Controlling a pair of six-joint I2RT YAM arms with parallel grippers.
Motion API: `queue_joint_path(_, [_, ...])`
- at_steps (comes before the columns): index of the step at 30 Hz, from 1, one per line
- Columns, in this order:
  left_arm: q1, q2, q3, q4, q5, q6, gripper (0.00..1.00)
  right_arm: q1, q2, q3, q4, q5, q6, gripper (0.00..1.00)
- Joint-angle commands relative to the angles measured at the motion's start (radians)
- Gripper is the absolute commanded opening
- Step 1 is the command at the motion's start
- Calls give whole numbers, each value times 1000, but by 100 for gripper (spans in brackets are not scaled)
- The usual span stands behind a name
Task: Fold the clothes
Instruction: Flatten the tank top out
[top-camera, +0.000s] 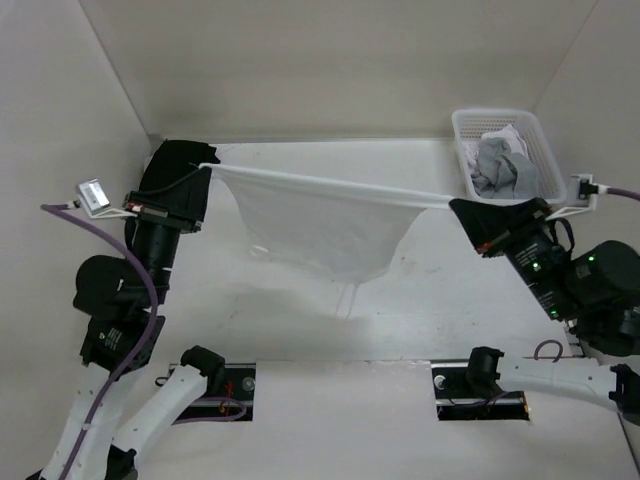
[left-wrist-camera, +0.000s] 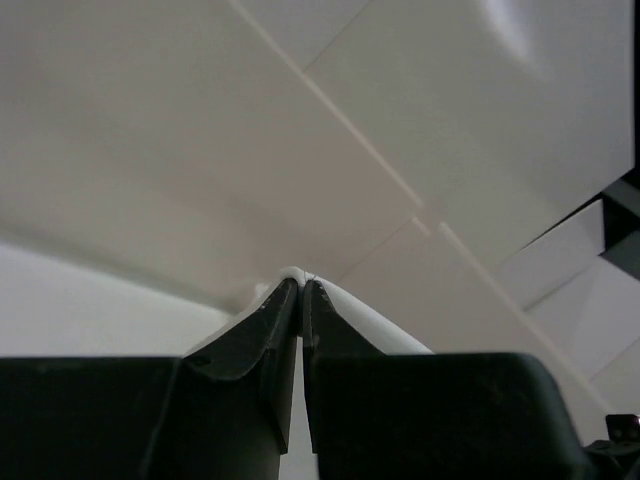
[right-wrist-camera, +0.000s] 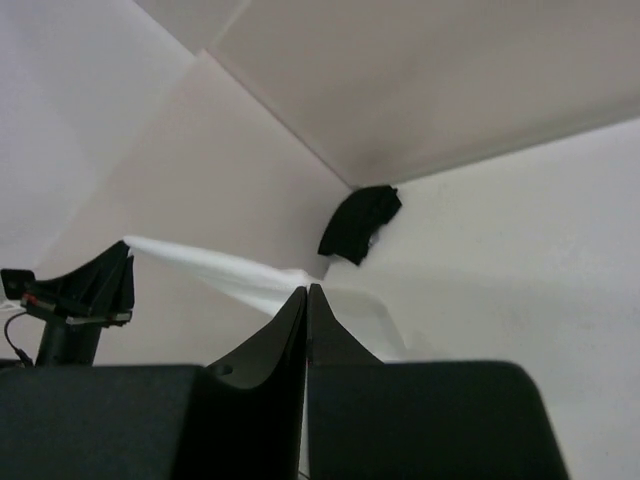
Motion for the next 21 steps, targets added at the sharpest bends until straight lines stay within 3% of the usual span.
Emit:
queue_joint_path(1, [-13,21,68,28,-22,17,1,56,72,97,-55,124,-176,3])
queue_joint_path(5, [-30,73,45,36,-30,23,1,-50,137,102,25,-6,-222,3])
queue_joint_path(11, [4,194,-44,70,-36,14,1,-427,266,20,124,-411,-112,3])
queue_joint_path(14, [82,328,-32,120,0,-9,2,-597,384,16,218,-597,-68,3])
queue_joint_path(21, [231,658,236,185,160,-78,1,-779,656,335,225,-750,-52,2])
